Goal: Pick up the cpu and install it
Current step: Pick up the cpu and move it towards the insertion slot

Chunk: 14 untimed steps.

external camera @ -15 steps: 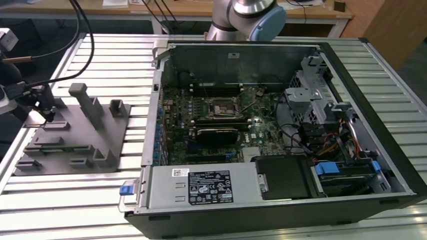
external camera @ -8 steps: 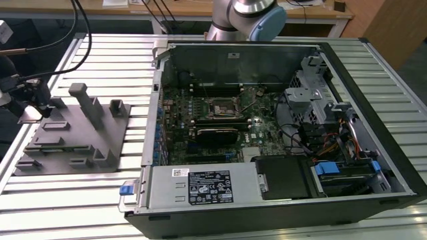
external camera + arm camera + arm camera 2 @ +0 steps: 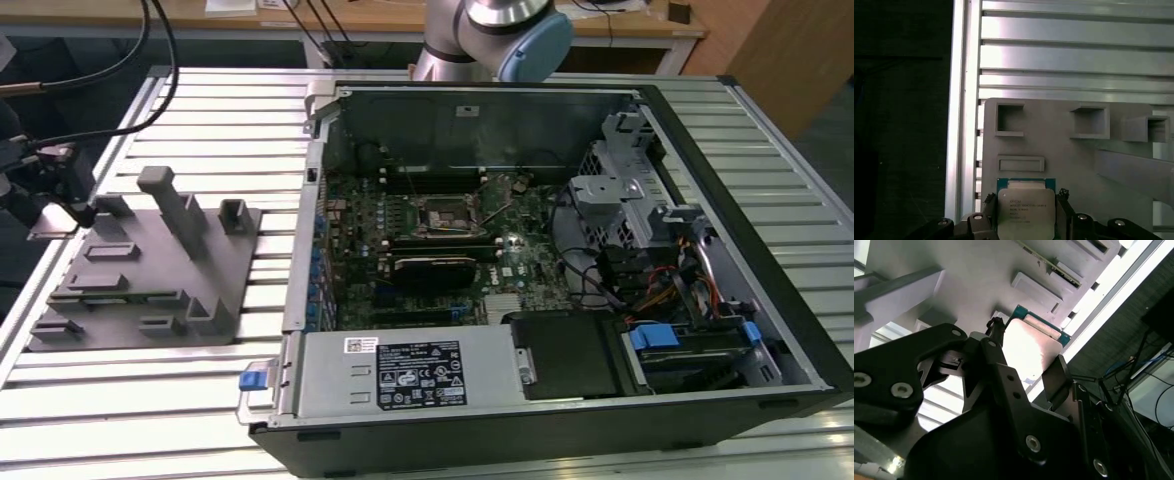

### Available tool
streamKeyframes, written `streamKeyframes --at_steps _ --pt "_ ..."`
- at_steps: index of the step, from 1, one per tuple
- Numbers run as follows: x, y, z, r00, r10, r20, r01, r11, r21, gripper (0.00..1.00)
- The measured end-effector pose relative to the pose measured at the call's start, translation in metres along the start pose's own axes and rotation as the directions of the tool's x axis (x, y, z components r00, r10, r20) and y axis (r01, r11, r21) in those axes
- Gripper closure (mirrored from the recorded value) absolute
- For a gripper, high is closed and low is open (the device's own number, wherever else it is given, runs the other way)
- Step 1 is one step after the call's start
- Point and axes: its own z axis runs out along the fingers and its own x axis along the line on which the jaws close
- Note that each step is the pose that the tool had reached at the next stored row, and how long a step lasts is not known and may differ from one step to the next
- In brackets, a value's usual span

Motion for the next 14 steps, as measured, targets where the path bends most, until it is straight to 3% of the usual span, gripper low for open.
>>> streamKeyframes --at_steps 14 --pt "-0.0008 0.0015 -0.0265 1.0 0.0 0.0008 0.0 1.0 0.0 0.45"
